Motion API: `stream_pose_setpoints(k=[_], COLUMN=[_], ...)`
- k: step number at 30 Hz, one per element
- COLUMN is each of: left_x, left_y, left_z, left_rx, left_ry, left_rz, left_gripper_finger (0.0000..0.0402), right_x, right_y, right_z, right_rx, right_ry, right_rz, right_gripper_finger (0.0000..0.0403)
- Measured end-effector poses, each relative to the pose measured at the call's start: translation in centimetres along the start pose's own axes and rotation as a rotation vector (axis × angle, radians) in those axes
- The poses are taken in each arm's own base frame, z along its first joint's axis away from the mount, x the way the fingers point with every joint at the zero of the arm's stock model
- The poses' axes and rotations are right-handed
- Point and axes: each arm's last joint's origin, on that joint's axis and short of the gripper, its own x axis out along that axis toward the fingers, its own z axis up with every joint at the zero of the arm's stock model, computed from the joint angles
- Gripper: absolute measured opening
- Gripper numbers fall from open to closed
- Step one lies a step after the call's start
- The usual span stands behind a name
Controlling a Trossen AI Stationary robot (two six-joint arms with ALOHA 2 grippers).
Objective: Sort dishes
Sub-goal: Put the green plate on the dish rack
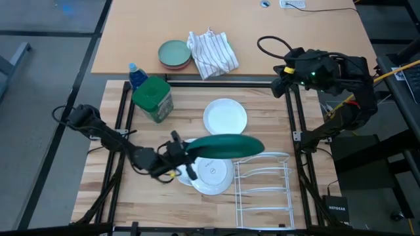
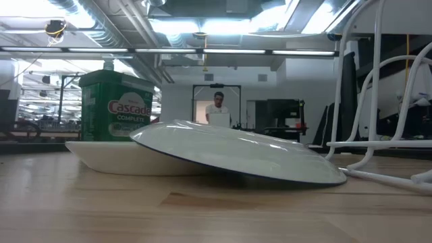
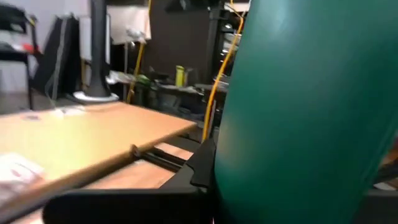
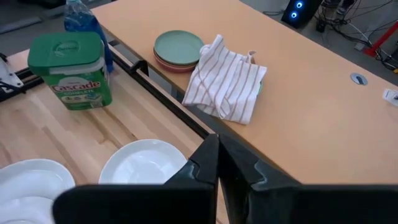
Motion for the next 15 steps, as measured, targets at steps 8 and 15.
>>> stream_pose_setpoints(k=[8, 15], left_x=[3.4, 5.0], left_y=[1.2, 1.1], left_z=[-2.7, -5.0], left_rx=[-0.115, -0.177], left_ry=[0.033, 0.024], left_rz=[-0.101, -0.135], left_gripper_finger=[0.0030, 0.0030], right_x=[0.3, 0.4], right_y=[0.3, 0.3], right_z=[0.1, 0.1], right_rx=[-0.005, -0.006], right_ry=[0.011, 0.012], right_rz=[0.006, 0.006], right_gripper_finger=[0.0012, 0.0012])
